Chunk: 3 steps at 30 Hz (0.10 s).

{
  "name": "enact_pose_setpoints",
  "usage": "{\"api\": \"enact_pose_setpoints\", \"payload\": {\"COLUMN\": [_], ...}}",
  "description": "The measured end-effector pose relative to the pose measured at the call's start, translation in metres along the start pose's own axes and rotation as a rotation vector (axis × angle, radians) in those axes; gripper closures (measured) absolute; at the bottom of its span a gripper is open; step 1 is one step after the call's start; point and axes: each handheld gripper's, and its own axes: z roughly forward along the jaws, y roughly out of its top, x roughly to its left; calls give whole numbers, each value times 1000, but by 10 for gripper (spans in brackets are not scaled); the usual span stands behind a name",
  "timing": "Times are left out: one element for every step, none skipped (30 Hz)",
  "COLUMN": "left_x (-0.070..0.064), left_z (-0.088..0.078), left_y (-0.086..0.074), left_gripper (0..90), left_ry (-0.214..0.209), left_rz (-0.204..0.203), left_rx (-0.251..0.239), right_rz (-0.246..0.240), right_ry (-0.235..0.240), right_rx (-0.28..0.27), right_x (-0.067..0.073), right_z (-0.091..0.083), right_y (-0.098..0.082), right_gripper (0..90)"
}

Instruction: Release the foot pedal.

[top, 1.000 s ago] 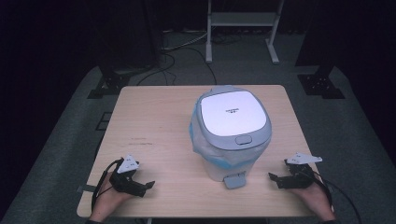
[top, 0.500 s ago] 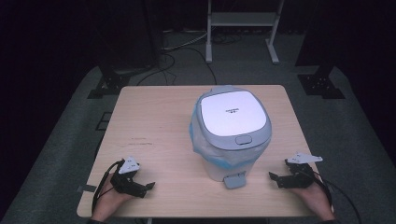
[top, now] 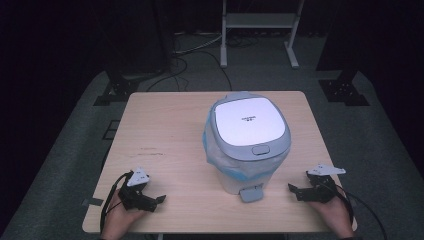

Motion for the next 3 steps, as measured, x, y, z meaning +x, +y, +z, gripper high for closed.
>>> {"api": "enact_pose_setpoints", "payload": {"left_x": [0,0,0], "left_z": [0,0,0], "left_y": [0,0,0], "left_gripper": [0,0,0], "left_ry": [1,3,3], "left_rz": [-1,-2,-2], "left_rx": [0,0,0], "right_rz": [3,4,5], "right_ry": [-4,-5,-7], "right_rx": [0,0,0], "right_x": [0,0,1], "right_z": [0,0,0], "right_y": [0,0,0], "right_gripper": [100,100,100]}}
